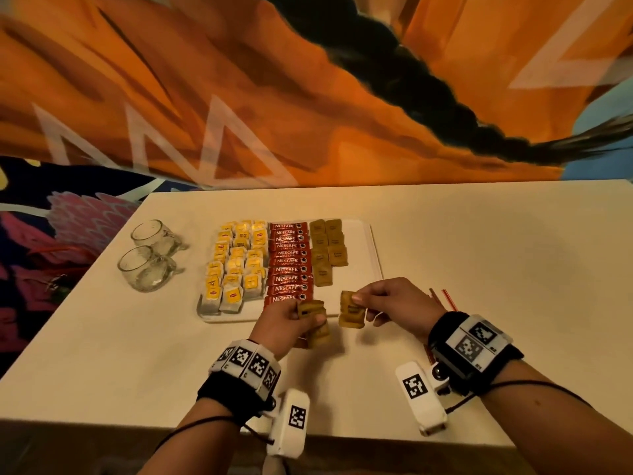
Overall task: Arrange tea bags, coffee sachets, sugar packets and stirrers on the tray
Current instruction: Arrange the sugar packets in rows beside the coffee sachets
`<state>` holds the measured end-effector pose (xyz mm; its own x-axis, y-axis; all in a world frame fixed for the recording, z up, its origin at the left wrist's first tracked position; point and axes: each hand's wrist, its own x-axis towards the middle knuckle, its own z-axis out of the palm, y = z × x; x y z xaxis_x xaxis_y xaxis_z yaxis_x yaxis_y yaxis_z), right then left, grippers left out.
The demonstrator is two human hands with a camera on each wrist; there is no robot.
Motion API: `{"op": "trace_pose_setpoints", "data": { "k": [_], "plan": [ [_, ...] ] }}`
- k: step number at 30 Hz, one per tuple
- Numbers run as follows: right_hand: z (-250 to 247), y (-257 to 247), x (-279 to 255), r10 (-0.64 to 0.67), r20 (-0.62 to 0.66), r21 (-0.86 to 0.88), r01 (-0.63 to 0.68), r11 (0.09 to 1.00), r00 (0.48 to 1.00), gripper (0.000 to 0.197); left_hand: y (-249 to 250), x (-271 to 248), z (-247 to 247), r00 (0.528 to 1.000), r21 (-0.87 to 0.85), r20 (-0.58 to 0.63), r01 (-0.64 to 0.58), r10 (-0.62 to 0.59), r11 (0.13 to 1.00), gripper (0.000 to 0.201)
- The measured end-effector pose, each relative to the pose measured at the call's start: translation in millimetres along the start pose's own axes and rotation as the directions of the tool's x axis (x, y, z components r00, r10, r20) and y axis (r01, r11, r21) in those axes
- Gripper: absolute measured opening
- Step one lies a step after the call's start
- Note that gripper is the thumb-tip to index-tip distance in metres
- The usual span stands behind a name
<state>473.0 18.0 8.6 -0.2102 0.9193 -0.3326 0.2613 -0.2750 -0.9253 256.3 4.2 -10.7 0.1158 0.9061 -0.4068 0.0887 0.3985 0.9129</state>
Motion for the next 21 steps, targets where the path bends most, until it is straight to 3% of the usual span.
{"op": "trace_pose_setpoints", "data": {
  "k": [4, 13, 21],
  "plan": [
    [14, -10, 13, -0.028, 0.026, -0.032, 0.028, 0.999, 0.999, 0.016, 6, 8, -11, 0.996, -0.089, 0.077, 0.056, -0.049, 0.994, 0.018],
    [36, -26, 50, -0.024, 0.024, -0.022, 0.025, 0.999, 0.999, 0.013, 23, 40, -38, 0.989, -0.032, 0.139, 0.053, -0.048, 0.998, 0.019],
    [44, -13, 77, 0.079, -0.076, 0.246, -0.058, 0.968, 0.994, 0.018, 26, 69, -46, 0.991, -0.119, 0.123, 0.058, -0.043, 0.991, 0.016]
  ]
}}
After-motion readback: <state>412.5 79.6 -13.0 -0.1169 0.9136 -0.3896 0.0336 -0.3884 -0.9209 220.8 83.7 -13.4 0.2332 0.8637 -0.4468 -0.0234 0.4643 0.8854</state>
